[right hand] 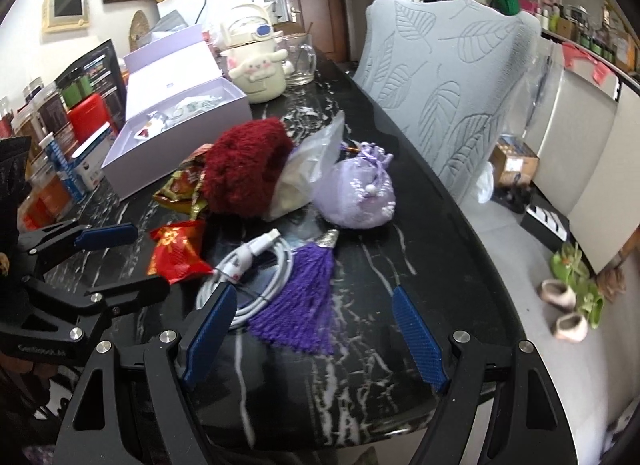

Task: Organize soft objects
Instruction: 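Grasp the red packet with the left tool while the right tool grasps the lavender pouch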

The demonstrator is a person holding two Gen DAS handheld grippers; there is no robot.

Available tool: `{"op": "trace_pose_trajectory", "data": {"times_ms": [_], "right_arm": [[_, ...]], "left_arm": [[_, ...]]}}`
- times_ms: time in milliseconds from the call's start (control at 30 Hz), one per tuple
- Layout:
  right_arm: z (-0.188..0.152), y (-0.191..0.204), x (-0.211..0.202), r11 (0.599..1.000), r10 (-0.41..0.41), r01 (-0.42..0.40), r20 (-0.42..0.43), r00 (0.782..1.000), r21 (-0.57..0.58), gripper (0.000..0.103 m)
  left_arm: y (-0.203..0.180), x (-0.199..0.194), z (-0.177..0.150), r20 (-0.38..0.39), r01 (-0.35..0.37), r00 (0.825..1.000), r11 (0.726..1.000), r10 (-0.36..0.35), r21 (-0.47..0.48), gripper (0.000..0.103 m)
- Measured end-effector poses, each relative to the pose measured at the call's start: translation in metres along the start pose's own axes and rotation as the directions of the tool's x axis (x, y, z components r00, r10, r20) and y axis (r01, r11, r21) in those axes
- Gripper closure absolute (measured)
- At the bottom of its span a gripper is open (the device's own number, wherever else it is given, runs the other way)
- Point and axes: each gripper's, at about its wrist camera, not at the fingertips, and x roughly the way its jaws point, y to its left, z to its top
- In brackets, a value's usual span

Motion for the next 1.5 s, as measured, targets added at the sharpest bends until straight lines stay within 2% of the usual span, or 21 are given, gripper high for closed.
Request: {"op": "trace_pose_trajectory", "data": {"times_ms": [167,267,400,500,600,800,1000,1100,1200,1433,1500], "right_arm": [[0.002,-0.009,0.005,1.000,-0.006,0.006,-0.004,1.000,0.017,0.022],[0.004,-0.014,0.010,1.000,-0.004,0.004,-0.009,1.000,0.026,0.022],[0.007,-0.020,0.017,0.999,0.007,-0.006,-0.017,1.000,0.042,0.022],[0.010,-0.024,0.020,0.998,0.012,-0.011,-0.015,1.000,0.056,0.022],[0.011,-0.025,0.022,0.998,0.016,-0.015,-0.016,1.000,0.066,0.022],[0.018,-0.030,0.028,0.996,0.018,-0.016,-0.015,1.000,0.084,0.022],[0.028,-0.032,0.038,0.997,-0.010,0.011,-0.014,1.000,0.083,0.022],[0.031,-0.034,0.044,0.996,-0.027,0.029,-0.023,0.999,0.082,0.028],[0.037,-0.037,0.048,0.996,-0.007,0.007,-0.005,1.000,0.084,0.028],[0.053,-0.034,0.067,0.999,-0.023,0.023,0.003,1.000,0.047,0.028],[0.055,-0.032,0.076,0.999,-0.022,0.022,-0.012,1.000,0.037,0.031]], "left_arm": [[0.006,0.012,0.005,-0.022,0.020,1.000,0.998,-0.021,-0.067,0.022],[0.003,0.016,0.007,-0.032,0.034,0.999,0.998,-0.035,-0.049,0.024],[-0.001,0.019,0.009,-0.036,0.040,0.998,0.999,-0.041,-0.028,0.035],[0.010,0.024,0.012,-0.044,0.079,0.996,0.992,-0.084,-0.094,0.042],[0.014,0.024,0.014,-0.035,0.070,0.997,0.992,-0.074,-0.105,0.051],[0.019,0.026,0.016,-0.032,0.078,0.996,0.990,-0.082,-0.116,0.054],[0.017,0.020,0.018,-0.042,0.033,0.998,0.996,-0.036,-0.082,0.054],[0.018,0.018,0.022,-0.042,0.037,0.998,0.996,-0.041,-0.081,0.054],[0.020,0.019,0.024,-0.042,0.040,0.998,0.995,-0.044,-0.089,0.054],[0.027,0.020,0.024,-0.044,0.029,0.998,0.994,-0.034,-0.104,0.054],[0.028,0.020,0.025,-0.042,0.022,0.999,0.994,-0.027,-0.105,0.054]]}}
